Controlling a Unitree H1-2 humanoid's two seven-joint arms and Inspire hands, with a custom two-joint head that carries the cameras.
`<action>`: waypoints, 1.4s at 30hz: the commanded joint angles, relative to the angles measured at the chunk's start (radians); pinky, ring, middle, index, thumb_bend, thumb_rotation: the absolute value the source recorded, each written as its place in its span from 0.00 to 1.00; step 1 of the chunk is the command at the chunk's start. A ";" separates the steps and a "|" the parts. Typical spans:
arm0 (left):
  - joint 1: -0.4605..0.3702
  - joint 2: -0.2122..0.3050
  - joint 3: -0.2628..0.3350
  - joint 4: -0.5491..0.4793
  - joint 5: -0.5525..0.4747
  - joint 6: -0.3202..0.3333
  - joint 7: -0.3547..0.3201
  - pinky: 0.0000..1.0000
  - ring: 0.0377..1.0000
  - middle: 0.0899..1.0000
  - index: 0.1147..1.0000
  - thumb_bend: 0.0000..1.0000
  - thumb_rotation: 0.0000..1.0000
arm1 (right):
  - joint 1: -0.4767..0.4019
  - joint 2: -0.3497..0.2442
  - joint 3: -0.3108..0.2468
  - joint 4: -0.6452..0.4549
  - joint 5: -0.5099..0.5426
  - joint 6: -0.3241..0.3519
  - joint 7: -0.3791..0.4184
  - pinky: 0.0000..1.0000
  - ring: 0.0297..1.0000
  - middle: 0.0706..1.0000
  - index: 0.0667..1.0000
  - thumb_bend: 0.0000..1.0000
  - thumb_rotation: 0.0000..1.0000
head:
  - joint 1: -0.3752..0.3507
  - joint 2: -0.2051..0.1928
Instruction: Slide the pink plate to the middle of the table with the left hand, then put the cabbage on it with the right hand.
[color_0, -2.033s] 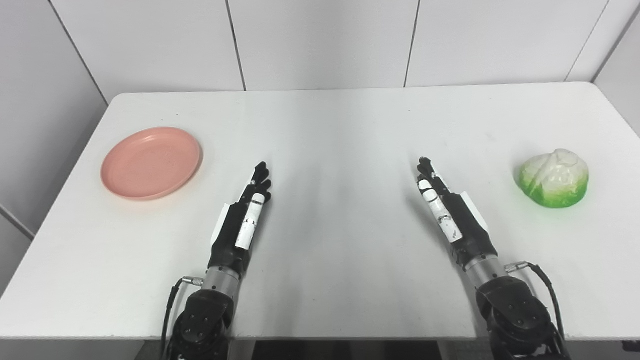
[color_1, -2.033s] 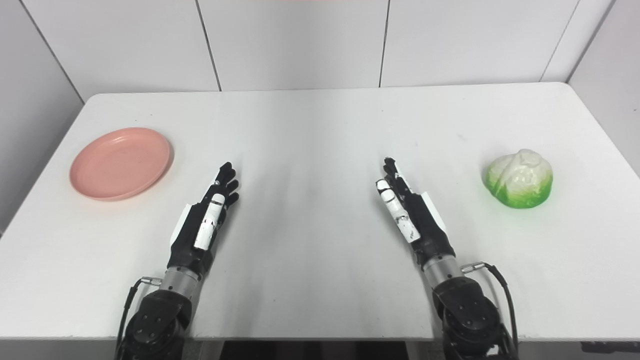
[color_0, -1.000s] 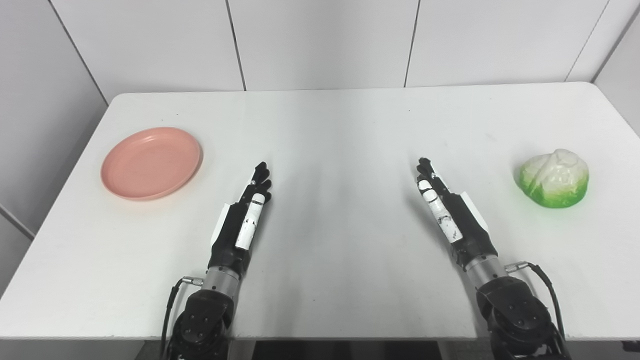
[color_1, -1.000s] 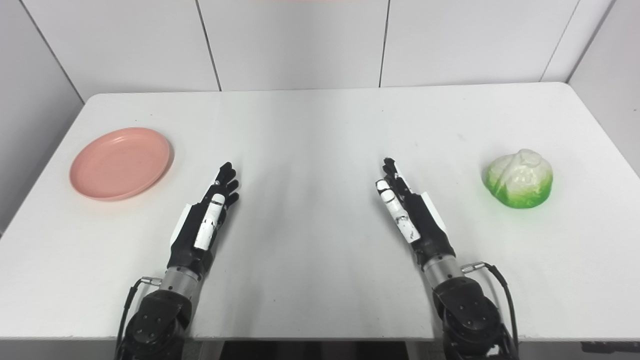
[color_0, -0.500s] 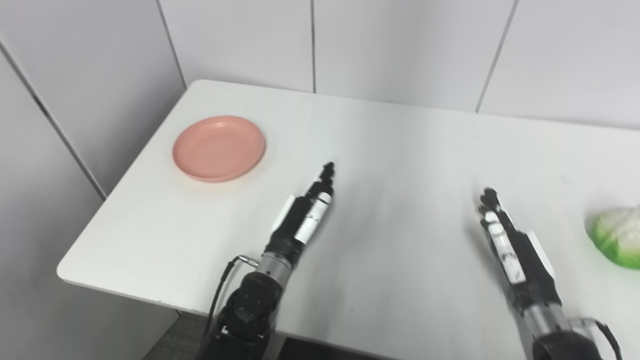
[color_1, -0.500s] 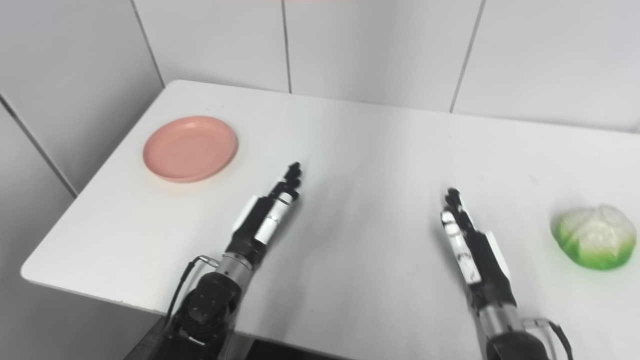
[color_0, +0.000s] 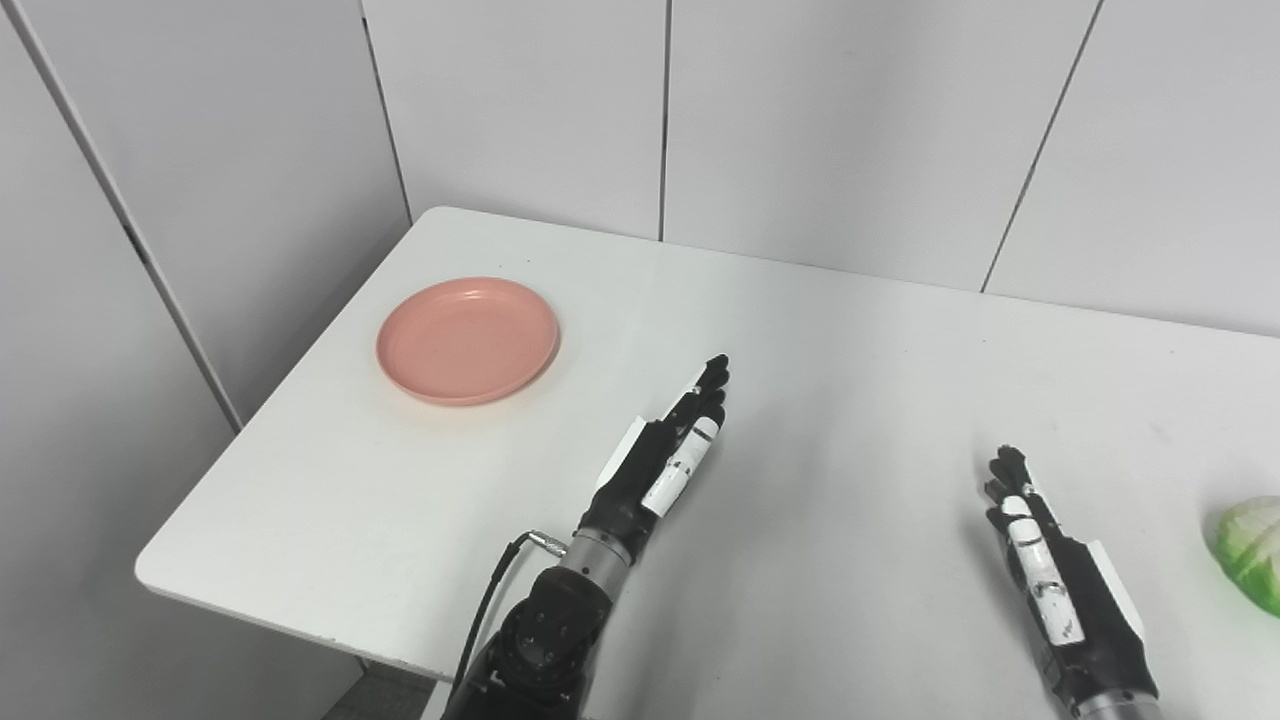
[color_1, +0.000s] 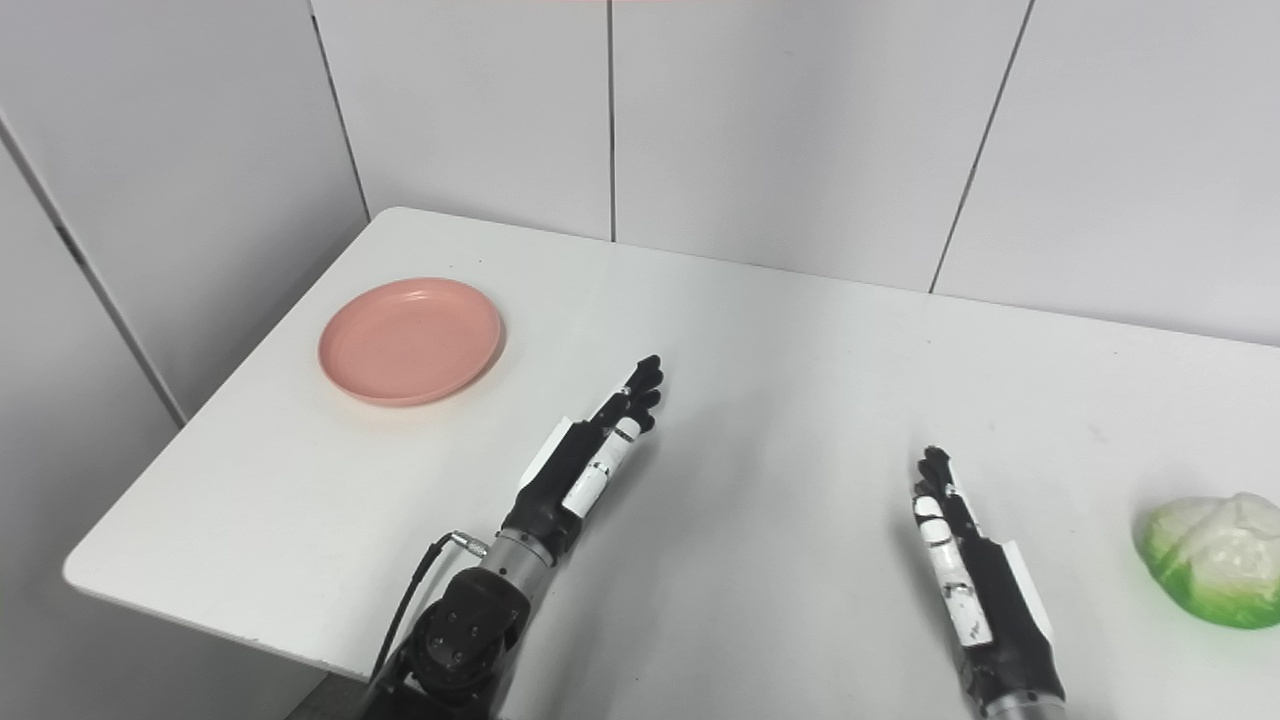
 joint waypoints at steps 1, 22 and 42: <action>0.068 -0.009 -0.003 0.065 -0.020 -0.024 -0.002 0.95 0.97 0.98 0.97 0.33 1.00 | 0.011 -0.003 0.001 0.006 -0.008 0.000 0.000 1.00 1.00 1.00 1.00 0.08 1.00 | 0.001 0.001; 0.035 0.012 0.027 -0.351 -0.121 0.241 -0.055 1.00 1.00 1.00 0.99 0.36 1.00 | 0.015 0.010 0.011 -0.017 -0.020 0.036 -0.017 1.00 1.00 1.00 1.00 0.09 1.00 | -0.005 0.014; -0.283 0.181 0.289 -0.439 -0.190 0.370 -0.003 0.95 0.93 0.93 0.92 0.45 1.00 | 0.018 0.004 0.001 -0.014 -0.016 0.028 -0.010 1.00 1.00 1.00 1.00 0.10 1.00 | 0.021 0.015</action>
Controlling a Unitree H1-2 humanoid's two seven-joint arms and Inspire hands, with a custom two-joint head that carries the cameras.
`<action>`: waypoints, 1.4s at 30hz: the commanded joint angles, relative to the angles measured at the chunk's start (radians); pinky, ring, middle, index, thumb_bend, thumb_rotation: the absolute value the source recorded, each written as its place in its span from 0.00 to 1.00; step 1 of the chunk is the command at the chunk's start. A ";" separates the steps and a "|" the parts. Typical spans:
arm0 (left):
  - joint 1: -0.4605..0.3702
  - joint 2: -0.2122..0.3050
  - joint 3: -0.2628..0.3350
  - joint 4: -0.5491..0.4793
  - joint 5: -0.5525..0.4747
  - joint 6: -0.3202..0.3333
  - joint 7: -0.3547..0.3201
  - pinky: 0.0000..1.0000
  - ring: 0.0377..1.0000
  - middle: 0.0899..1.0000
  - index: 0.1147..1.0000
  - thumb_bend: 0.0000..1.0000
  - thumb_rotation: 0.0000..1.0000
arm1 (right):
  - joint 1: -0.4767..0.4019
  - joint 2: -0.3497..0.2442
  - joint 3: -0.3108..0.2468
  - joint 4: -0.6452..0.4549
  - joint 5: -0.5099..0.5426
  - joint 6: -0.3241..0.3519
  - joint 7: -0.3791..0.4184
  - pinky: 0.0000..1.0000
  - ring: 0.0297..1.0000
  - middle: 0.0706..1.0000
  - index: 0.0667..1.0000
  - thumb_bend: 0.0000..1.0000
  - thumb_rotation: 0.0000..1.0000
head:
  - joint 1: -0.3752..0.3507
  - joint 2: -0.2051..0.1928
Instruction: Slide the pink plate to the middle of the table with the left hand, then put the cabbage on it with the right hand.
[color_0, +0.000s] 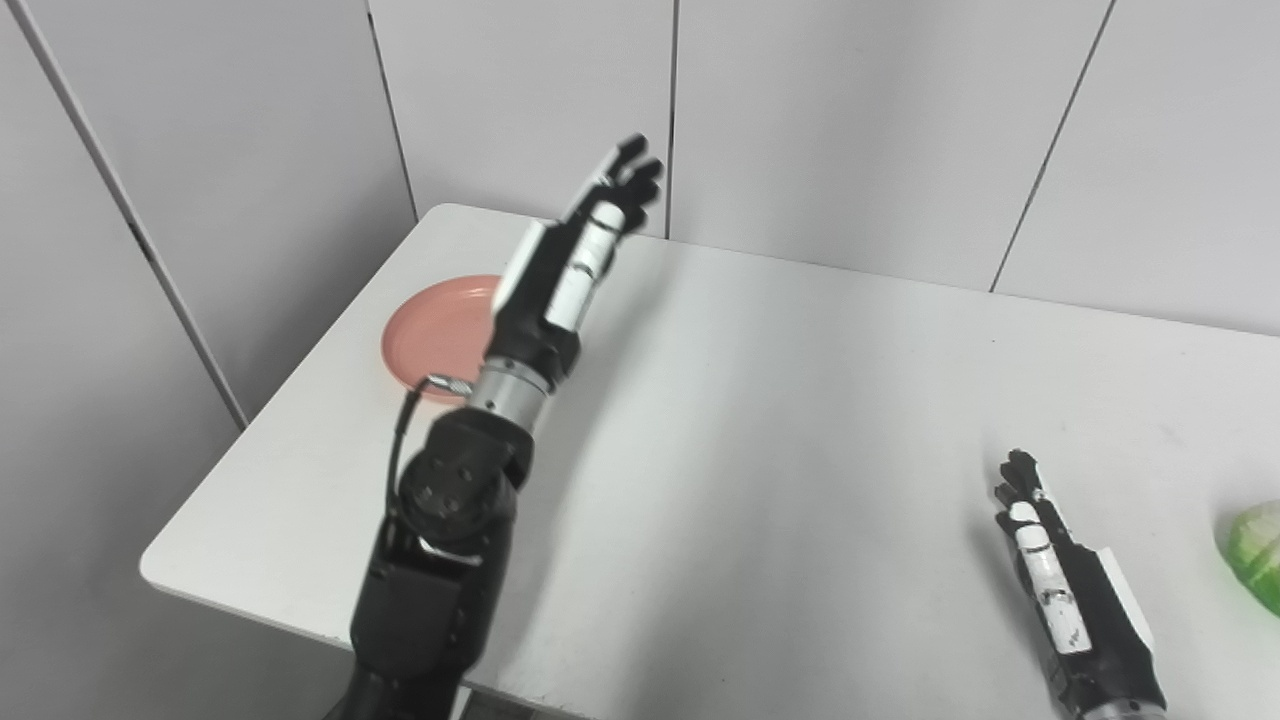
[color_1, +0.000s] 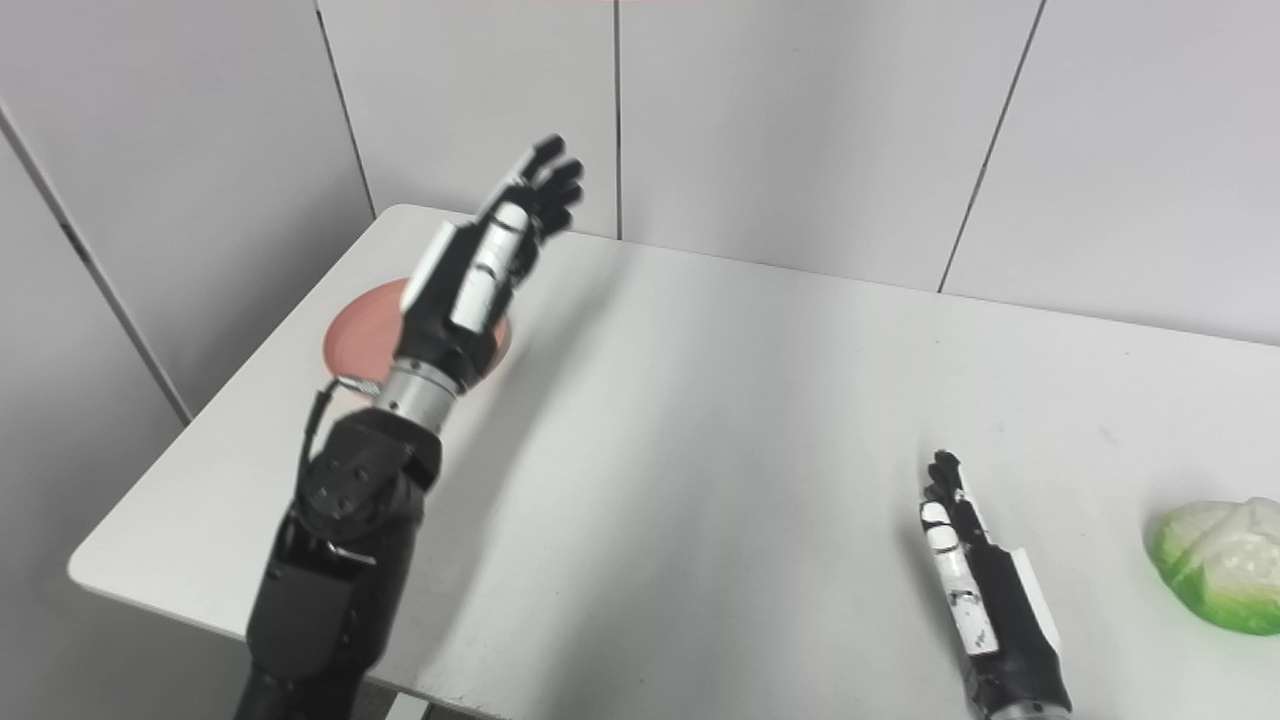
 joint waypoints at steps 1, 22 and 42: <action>-0.068 0.046 0.040 0.021 -0.026 -0.013 0.013 0.94 0.93 0.92 0.92 0.44 1.00 | 0.012 -0.009 -0.004 -0.004 0.003 0.030 0.007 1.00 1.00 1.00 1.00 0.10 1.00 | 0.003 0.002; -0.125 0.258 0.277 0.322 -0.153 -0.064 0.052 0.95 0.93 0.91 0.90 0.42 1.00 | 0.015 -0.018 -0.007 -0.019 0.025 0.033 0.015 1.00 1.00 1.00 1.00 0.06 1.00 | 0.037 0.001; -0.074 0.268 0.325 0.487 -0.206 -0.124 0.067 0.94 0.92 0.91 0.90 0.40 1.00 | 0.026 -0.024 -0.008 -0.065 0.032 0.071 0.022 1.00 1.00 1.00 1.00 0.06 1.00 | 0.039 0.022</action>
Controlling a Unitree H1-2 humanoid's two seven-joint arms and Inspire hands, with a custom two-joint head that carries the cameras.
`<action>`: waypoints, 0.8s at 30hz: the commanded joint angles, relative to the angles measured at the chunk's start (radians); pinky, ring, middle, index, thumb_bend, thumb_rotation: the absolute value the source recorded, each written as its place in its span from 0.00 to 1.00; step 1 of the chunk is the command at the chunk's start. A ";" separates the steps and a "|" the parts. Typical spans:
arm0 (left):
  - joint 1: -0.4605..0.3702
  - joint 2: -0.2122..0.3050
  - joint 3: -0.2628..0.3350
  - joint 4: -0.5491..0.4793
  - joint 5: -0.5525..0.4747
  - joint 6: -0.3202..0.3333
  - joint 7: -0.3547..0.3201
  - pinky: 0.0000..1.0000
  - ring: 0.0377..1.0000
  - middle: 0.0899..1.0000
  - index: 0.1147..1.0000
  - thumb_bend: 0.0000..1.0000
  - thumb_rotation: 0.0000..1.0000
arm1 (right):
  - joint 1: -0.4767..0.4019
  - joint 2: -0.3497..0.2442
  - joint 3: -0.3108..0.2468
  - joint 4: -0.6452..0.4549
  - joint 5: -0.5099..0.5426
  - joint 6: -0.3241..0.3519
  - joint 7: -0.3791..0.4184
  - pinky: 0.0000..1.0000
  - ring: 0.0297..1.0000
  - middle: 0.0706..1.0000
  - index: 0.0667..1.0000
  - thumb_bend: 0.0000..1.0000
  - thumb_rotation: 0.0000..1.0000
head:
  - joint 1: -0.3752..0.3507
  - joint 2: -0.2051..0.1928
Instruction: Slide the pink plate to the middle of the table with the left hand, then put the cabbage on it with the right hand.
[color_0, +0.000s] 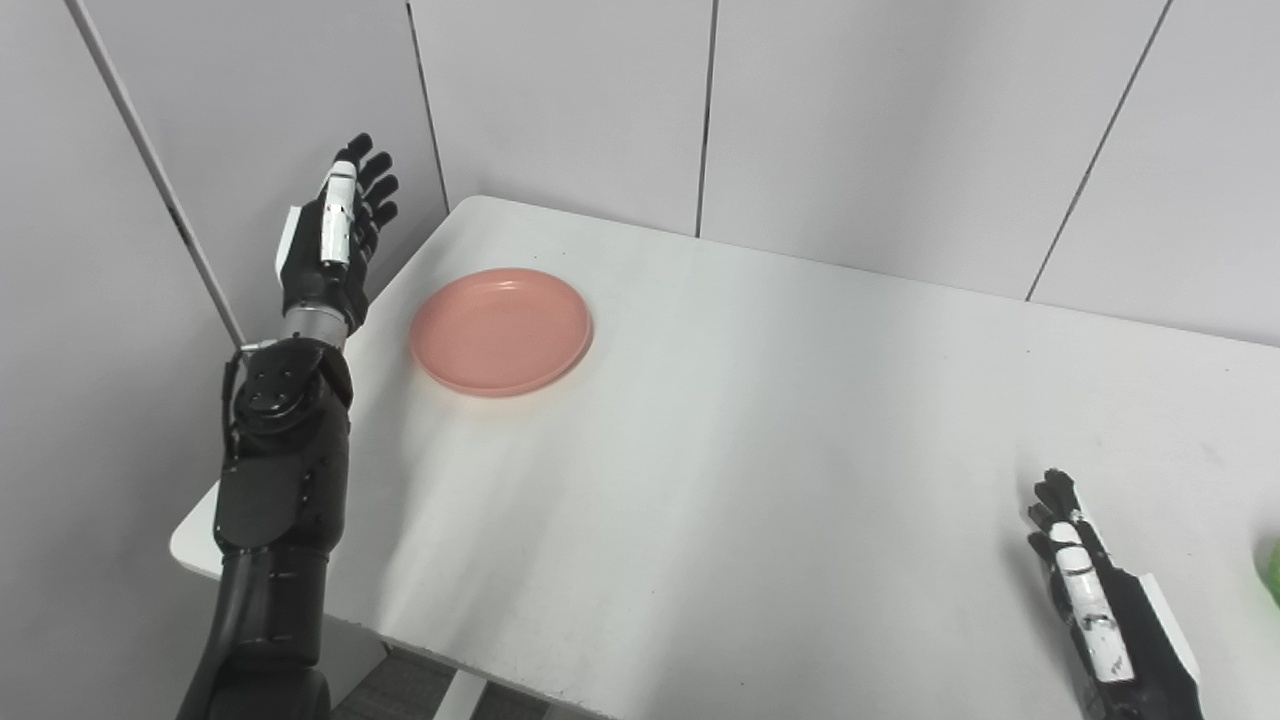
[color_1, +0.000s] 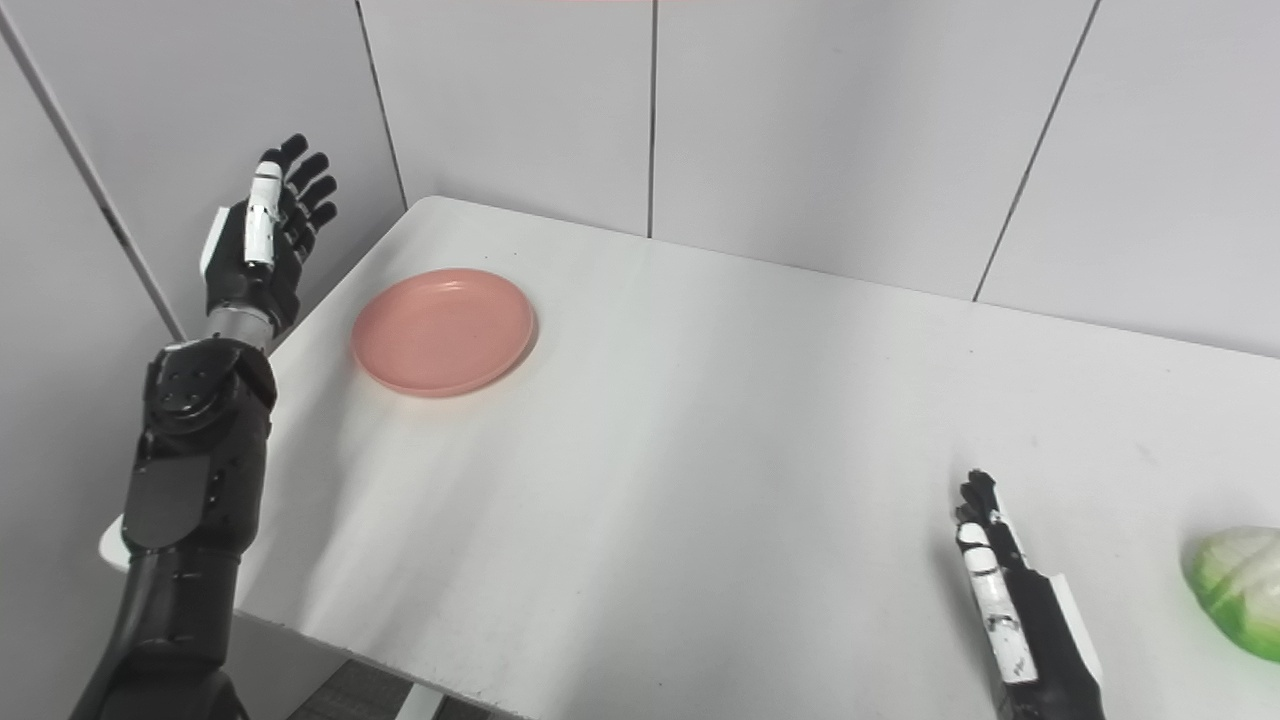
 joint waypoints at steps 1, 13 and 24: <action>-0.036 0.040 0.005 0.006 -0.003 -0.047 0.006 0.94 0.92 0.91 0.90 0.39 1.00 | 0.005 -0.004 -0.002 -0.018 -0.002 0.033 0.002 1.00 1.00 1.00 1.00 0.06 1.00 | 0.001 0.001; -0.042 0.040 0.003 0.163 -0.009 -0.095 0.008 1.00 0.97 0.95 0.94 0.42 1.00 | 0.010 -0.005 -0.003 -0.027 0.001 0.037 0.004 1.00 1.00 1.00 1.00 0.07 1.00 | 0.000 0.012; -0.059 0.045 0.002 0.263 -0.011 -0.116 0.019 1.00 0.97 0.96 0.95 0.41 1.00 | 0.012 -0.001 -0.001 -0.039 -0.002 0.046 0.001 1.00 1.00 1.00 1.00 0.07 1.00 | 0.001 0.021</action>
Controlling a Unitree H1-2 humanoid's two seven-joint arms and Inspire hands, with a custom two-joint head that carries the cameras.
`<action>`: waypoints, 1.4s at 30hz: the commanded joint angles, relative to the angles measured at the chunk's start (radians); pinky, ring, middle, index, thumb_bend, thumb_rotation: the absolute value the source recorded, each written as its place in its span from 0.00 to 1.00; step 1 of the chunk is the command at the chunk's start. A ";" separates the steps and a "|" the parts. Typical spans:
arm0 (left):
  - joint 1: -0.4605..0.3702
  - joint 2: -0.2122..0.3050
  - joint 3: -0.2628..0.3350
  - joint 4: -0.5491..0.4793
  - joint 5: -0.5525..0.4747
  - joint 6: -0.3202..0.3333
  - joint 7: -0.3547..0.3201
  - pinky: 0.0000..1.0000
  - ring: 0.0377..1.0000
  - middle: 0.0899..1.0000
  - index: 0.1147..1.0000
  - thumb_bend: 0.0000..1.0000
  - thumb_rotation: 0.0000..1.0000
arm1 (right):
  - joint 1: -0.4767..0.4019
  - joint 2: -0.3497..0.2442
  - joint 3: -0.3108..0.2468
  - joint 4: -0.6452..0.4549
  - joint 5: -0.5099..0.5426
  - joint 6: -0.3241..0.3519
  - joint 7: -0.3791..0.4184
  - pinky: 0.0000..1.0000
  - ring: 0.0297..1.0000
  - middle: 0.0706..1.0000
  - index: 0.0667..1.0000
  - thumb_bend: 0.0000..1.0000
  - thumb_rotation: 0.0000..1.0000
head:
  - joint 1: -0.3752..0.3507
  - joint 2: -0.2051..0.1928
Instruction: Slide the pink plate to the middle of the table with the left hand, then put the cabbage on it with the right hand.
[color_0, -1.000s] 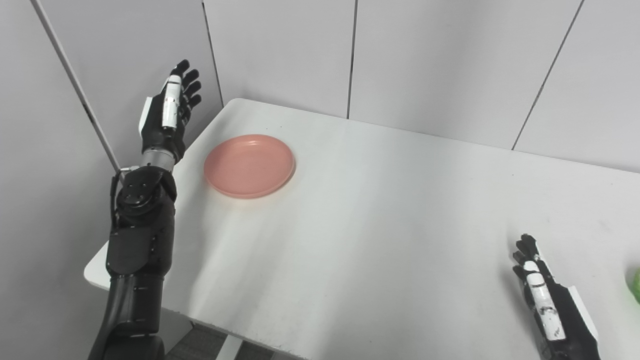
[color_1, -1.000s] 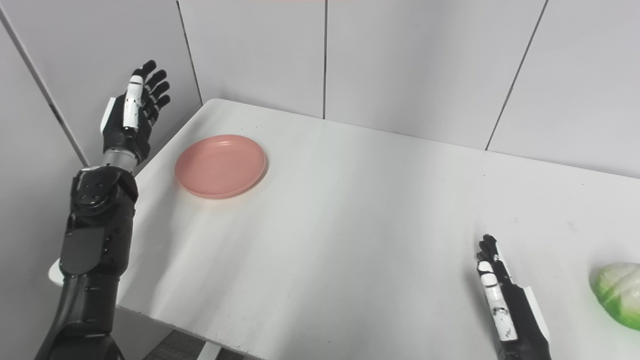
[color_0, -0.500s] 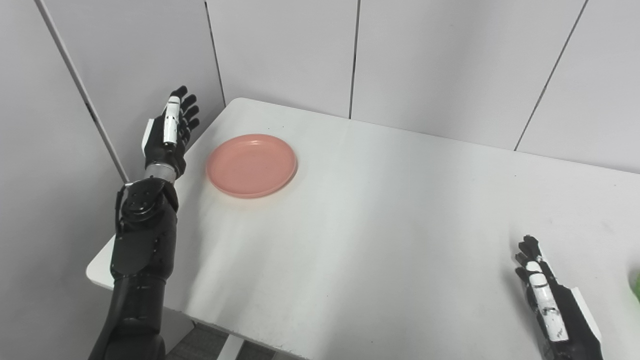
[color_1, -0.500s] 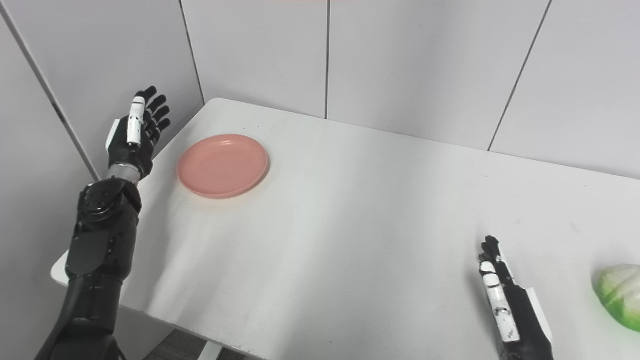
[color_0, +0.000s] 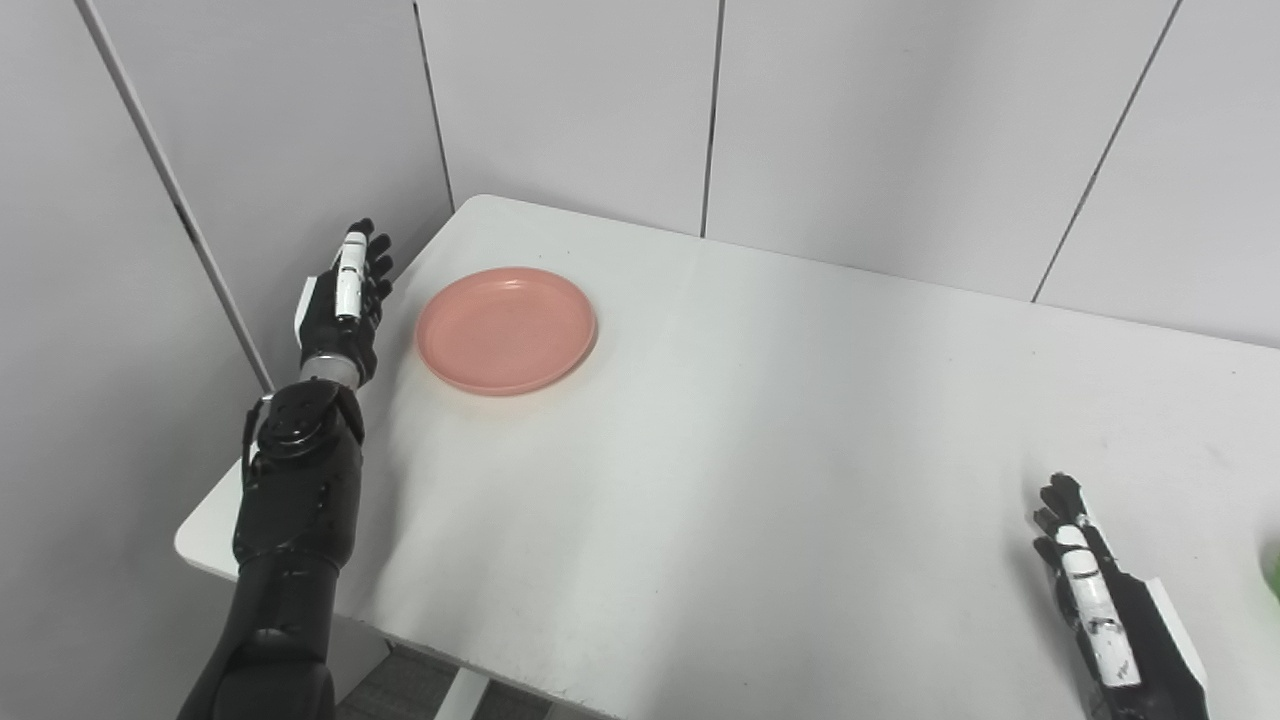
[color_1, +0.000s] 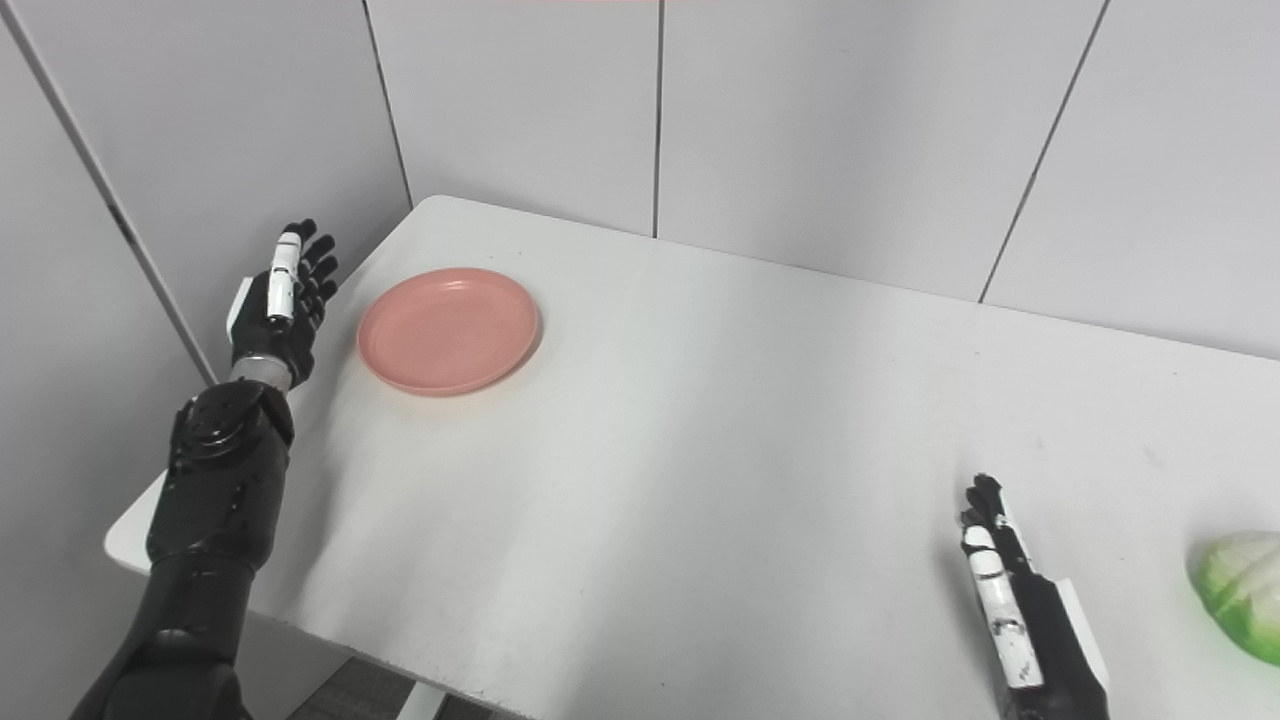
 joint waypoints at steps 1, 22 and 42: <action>-0.051 0.042 -0.001 -0.004 -0.004 -0.044 0.002 0.99 0.98 0.96 0.95 0.41 1.00 | 0.006 -0.001 0.000 -0.019 -0.002 0.031 0.002 1.00 1.00 1.00 1.00 0.07 1.00 | -0.001 0.001; -0.049 0.002 -0.093 0.134 0.014 -0.071 -0.014 0.98 0.96 0.95 0.95 0.40 1.00 | 0.009 0.006 -0.003 -0.029 -0.011 0.038 -0.008 1.00 1.00 1.00 1.00 0.08 1.00 | -0.015 0.017; -0.103 -0.065 -0.196 0.182 -0.014 -0.011 -0.063 0.95 0.95 0.93 0.94 0.39 1.00 | 0.014 0.020 0.010 -0.047 -0.022 0.057 -0.019 1.00 1.00 1.00 1.00 0.10 1.00 | -0.055 0.035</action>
